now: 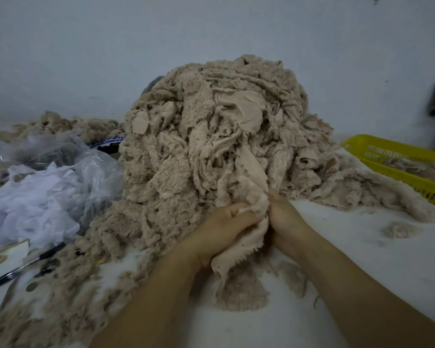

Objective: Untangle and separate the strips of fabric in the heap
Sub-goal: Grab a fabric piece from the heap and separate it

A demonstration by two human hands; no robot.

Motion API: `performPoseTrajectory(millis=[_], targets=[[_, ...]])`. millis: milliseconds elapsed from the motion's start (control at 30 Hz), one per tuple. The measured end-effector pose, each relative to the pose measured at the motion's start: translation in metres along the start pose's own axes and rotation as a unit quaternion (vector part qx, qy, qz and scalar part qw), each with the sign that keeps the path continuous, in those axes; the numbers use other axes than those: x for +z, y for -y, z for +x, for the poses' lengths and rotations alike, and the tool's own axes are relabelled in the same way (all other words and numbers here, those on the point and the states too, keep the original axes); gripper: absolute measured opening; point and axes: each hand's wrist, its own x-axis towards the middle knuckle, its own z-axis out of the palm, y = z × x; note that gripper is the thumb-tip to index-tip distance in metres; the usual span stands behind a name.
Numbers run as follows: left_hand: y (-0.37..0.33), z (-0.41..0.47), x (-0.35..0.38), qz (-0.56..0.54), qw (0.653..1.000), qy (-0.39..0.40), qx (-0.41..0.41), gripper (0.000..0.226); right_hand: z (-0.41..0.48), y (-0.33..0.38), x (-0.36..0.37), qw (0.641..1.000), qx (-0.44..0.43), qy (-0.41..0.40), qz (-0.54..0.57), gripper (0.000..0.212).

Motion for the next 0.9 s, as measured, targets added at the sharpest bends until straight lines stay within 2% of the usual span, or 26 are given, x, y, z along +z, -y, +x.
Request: performPoseTrajectory(millis=[100, 200, 300, 333, 433, 500, 600, 700, 767, 800, 900], targets=[[-0.004, 0.004, -0.004, -0.060, 0.994, -0.087, 0.006, 0.020, 0.000, 0.000, 0.000, 0.977, -0.099, -0.059, -0.180, 0.013], [-0.005, 0.007, -0.014, -0.150, 0.977, -0.148, -0.025, 0.027, 0.001, 0.000, -0.002, 0.965, -0.151, -0.098, -0.188, 0.010], [-0.008, 0.003, -0.021, -0.319, 0.944, -0.069, -0.054, 0.047, 0.002, 0.004, -0.005, 0.966, -0.157, -0.141, -0.146, 0.001], [-0.007, 0.002, -0.024, -0.350, 0.935, -0.032, -0.053, 0.052, 0.003, 0.004, -0.007, 0.965, -0.159, -0.155, -0.138, 0.004], [-0.006, 0.000, -0.030, -0.402, 0.914, 0.050, -0.006, 0.028, 0.006, 0.003, -0.015, 0.959, -0.165, -0.199, -0.118, 0.013], [-0.007, -0.002, -0.032, -0.391, 0.919, 0.040, 0.042, 0.016, 0.009, 0.004, -0.021, 0.952, -0.166, -0.234, -0.106, 0.018], [-0.007, 0.000, -0.034, -0.360, 0.929, 0.010, 0.079, 0.024, 0.013, 0.007, -0.030, 0.950, -0.148, -0.268, -0.061, 0.024], [-0.013, 0.006, -0.038, -0.340, 0.936, -0.042, 0.080, 0.026, 0.011, 0.010, -0.031, 0.954, -0.149, -0.255, -0.060, 0.013], [-0.017, 0.010, -0.036, -0.203, 0.969, -0.116, 0.080, 0.021, 0.006, 0.010, -0.026, 0.959, -0.154, -0.221, -0.090, 0.004], [-0.015, 0.011, -0.032, -0.140, 0.974, -0.152, 0.090, 0.020, 0.004, 0.009, -0.022, 0.960, -0.162, -0.198, -0.113, 0.012], [-0.001, 0.011, -0.018, -0.093, 0.964, -0.209, 0.139, 0.019, -0.006, 0.005, -0.002, 0.959, -0.187, -0.059, -0.207, 0.012]])
